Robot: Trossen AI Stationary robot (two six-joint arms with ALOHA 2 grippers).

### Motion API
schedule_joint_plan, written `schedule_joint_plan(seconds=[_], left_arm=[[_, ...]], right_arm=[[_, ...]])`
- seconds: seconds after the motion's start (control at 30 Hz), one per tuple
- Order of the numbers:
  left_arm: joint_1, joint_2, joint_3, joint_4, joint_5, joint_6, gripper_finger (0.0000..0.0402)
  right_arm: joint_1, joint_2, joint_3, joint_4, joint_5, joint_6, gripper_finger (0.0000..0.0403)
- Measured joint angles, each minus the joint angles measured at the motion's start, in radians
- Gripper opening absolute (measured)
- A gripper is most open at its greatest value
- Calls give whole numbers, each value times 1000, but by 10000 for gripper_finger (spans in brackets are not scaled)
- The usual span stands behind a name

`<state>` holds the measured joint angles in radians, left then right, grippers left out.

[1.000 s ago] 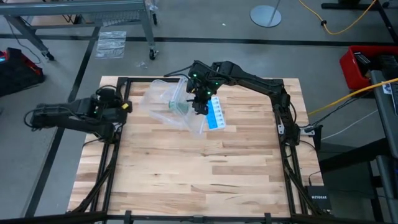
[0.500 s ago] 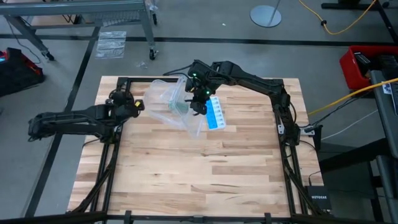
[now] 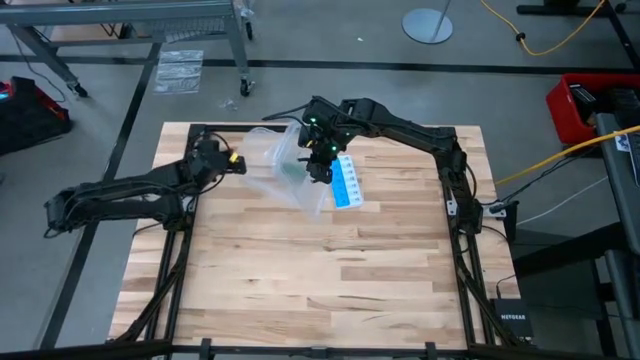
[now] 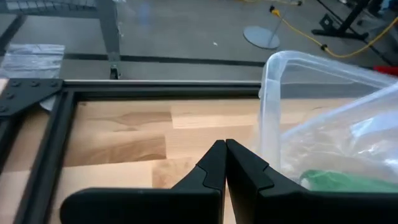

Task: Roll bandage
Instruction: Close the transparent bin

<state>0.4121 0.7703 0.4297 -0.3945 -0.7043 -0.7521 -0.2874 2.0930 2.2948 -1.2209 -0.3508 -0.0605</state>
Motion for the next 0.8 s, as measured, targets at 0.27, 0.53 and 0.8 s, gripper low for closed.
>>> schedule_joint_plan(seconds=[0.27, 0.53, 0.8], left_arm=[[-1, 106, -10, 158, 151, 125, 3], [1, 111, -9, 178, 140, 216, 3], [1, -9, -7, 245, 101, 342, 3]], right_arm=[[0, 0, 0, -8, 3, 0, 37], [-1, 0, 0, -71, 3, 0, 37], [-1, 0, 0, -186, 46, -1, 37]])
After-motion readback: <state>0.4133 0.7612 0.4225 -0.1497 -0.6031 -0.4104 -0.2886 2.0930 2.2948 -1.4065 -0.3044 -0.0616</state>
